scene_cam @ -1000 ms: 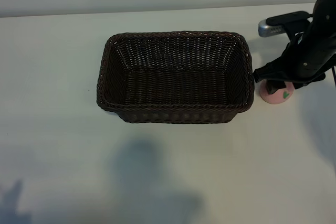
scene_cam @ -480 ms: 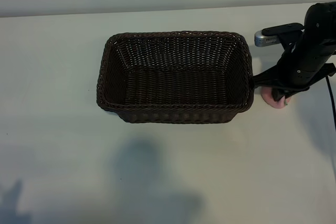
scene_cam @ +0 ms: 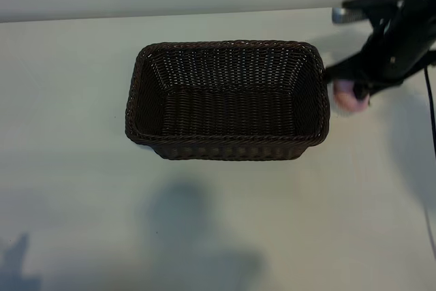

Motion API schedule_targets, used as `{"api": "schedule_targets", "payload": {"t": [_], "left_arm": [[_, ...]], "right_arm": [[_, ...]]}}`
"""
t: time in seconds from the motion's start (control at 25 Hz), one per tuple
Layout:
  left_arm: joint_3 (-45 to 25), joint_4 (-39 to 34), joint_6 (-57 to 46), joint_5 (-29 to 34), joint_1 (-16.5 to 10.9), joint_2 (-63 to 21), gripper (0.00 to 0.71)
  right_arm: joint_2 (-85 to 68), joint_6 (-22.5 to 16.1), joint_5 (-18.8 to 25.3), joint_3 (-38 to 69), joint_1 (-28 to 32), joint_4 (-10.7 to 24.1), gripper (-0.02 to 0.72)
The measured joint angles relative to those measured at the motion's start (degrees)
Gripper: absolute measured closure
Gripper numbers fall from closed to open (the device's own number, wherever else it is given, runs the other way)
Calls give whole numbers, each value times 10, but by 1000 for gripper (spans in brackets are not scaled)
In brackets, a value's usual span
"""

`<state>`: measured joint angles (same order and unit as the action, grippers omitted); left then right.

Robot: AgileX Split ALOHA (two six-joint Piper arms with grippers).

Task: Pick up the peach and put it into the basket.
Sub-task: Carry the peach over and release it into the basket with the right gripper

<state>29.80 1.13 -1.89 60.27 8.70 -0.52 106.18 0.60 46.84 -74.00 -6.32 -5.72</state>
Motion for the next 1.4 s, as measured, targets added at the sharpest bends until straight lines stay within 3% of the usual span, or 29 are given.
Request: {"api": "schedule_targets", "payload": {"t": [0.52, 0.68, 0.88, 1.12, 1.4], "left_arm": [[0, 0, 0, -1, 0, 0, 120], [0, 0, 0, -1, 0, 0, 120], [0, 0, 0, -1, 0, 0, 120], [0, 0, 0, -1, 0, 0, 120], [0, 0, 0, -1, 0, 0, 120]], "right_arm": [[-35, 1, 100, -101, 0, 10, 662], [-39, 5, 104, -101, -9, -28, 662], [-48, 10, 117, -117, -68, -44, 662], [-48, -6, 109, -128, -143, -31, 662], [-31, -15, 81, -128, -154, -4, 662]]}}
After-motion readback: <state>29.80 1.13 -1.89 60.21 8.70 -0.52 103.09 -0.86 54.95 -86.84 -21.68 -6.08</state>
